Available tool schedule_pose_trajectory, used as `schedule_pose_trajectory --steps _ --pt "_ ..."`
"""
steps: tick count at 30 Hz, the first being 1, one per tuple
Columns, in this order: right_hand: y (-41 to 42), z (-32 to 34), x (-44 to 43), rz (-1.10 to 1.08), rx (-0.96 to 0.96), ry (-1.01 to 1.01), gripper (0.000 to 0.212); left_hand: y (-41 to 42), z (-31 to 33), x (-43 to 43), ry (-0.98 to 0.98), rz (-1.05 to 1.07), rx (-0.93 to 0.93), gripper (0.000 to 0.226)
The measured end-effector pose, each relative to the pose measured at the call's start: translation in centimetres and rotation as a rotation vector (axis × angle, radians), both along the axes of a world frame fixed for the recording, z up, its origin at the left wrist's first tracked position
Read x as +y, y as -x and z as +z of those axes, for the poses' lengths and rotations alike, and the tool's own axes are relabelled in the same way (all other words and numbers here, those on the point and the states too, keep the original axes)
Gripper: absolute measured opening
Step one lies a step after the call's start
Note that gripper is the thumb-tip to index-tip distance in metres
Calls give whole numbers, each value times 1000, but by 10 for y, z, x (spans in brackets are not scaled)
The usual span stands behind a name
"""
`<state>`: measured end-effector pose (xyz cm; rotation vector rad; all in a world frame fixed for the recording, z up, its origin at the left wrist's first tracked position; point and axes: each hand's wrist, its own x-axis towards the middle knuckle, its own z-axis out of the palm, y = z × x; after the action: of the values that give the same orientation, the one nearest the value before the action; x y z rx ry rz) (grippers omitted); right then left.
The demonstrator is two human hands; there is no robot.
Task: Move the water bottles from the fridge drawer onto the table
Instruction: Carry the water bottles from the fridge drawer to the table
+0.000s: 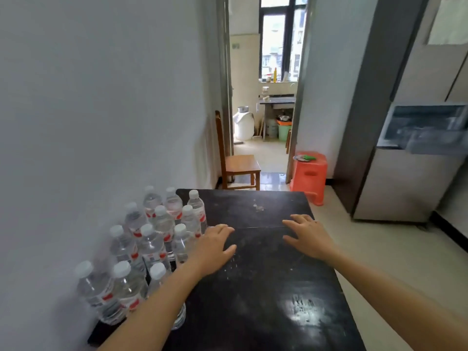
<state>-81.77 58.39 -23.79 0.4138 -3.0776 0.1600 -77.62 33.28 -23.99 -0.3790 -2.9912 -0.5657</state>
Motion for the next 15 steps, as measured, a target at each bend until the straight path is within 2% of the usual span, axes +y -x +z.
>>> schedule_pose_trajectory --steps 3,7,15 --pt "-58 -13 -21 -110 23 44 50 -36 -3 -2 -12 -105 36 49" --pt "-143 -33 -40 -196 -74 -4 52 -85 -14 -12 -40 -182 24 48" --pt "-253 16 12 -446 39 -61 53 -132 -1 27 -125 -338 15 48"
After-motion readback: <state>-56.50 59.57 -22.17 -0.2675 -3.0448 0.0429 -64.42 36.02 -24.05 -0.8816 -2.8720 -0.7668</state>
